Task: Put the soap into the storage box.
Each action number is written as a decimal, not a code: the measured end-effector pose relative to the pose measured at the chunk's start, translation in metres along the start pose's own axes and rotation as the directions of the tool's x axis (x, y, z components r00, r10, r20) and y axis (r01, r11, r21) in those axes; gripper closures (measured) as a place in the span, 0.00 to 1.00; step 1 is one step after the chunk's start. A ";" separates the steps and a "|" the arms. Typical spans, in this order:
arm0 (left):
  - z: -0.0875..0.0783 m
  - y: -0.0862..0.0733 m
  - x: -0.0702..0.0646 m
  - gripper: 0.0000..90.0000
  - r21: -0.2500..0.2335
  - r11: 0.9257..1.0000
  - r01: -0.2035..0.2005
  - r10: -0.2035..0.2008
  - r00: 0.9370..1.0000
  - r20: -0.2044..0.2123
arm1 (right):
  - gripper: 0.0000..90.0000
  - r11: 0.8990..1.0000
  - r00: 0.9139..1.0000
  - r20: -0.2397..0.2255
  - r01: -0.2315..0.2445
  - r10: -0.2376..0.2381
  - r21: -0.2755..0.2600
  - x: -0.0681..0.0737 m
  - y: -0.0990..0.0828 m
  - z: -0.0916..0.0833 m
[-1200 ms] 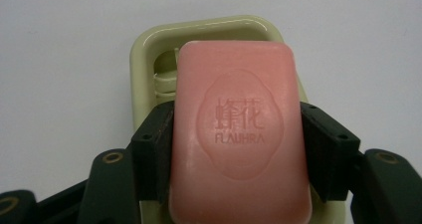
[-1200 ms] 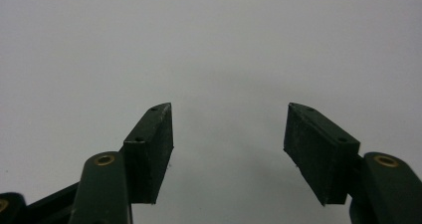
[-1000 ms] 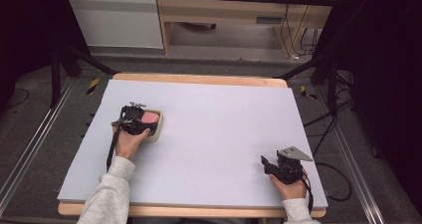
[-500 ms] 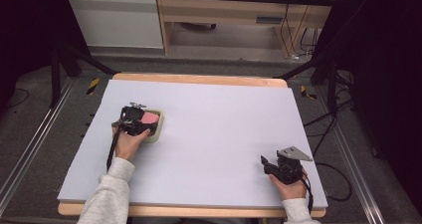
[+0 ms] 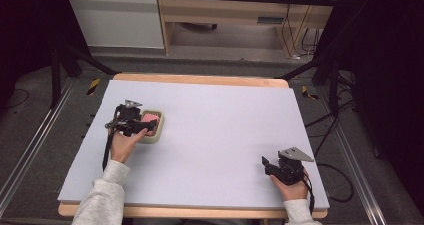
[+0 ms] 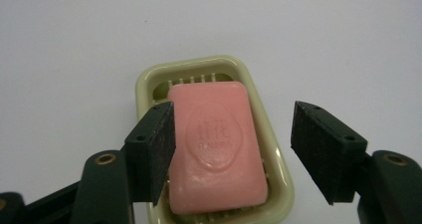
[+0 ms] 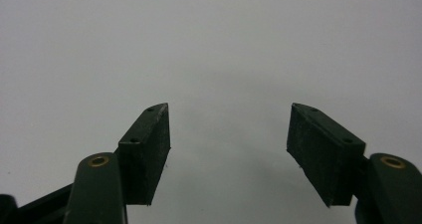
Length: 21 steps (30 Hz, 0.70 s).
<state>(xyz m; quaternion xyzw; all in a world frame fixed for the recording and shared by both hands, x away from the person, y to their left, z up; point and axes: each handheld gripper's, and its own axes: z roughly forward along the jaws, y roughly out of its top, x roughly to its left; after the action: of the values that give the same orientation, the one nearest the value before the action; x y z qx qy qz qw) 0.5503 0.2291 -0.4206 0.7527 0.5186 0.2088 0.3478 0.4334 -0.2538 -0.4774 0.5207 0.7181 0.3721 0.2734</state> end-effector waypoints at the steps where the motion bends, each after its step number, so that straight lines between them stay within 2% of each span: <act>1: -0.002 -0.001 -0.001 0.38 -0.005 1.000 -0.001 0.001 1.000 0.010 | 0.36 1.000 1.000 0.001 -0.001 0.001 -0.001 0.000 0.000 0.000; 5: -0.010 -0.008 -0.004 0.36 -0.031 0.999 -0.010 0.012 0.999 0.048 | 0.34 1.000 1.000 0.003 -0.005 0.005 -0.001 -0.001 0.000 0.000; 9: -0.019 -0.018 -0.005 0.35 -0.050 0.998 -0.028 0.031 0.998 0.063 | 0.31 1.000 1.000 0.005 -0.006 0.006 0.001 -0.002 0.000 0.000; 18: -0.032 -0.040 -0.002 0.29 -0.058 0.997 -0.057 0.061 0.997 0.054 | 0.26 1.000 1.000 0.017 -0.024 0.024 0.011 -0.005 -0.002 0.000; 21: -0.035 -0.048 0.000 0.28 -0.068 0.996 -0.054 0.057 0.997 0.057 | 0.24 0.999 0.999 0.029 -0.024 0.023 0.025 -0.004 -0.003 0.001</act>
<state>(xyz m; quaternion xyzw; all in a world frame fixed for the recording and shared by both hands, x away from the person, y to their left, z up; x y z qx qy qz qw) 0.4960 0.2506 -0.4322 0.7607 0.4798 0.2133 0.3816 0.4336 -0.2584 -0.4800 0.5379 0.7126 0.3586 0.2726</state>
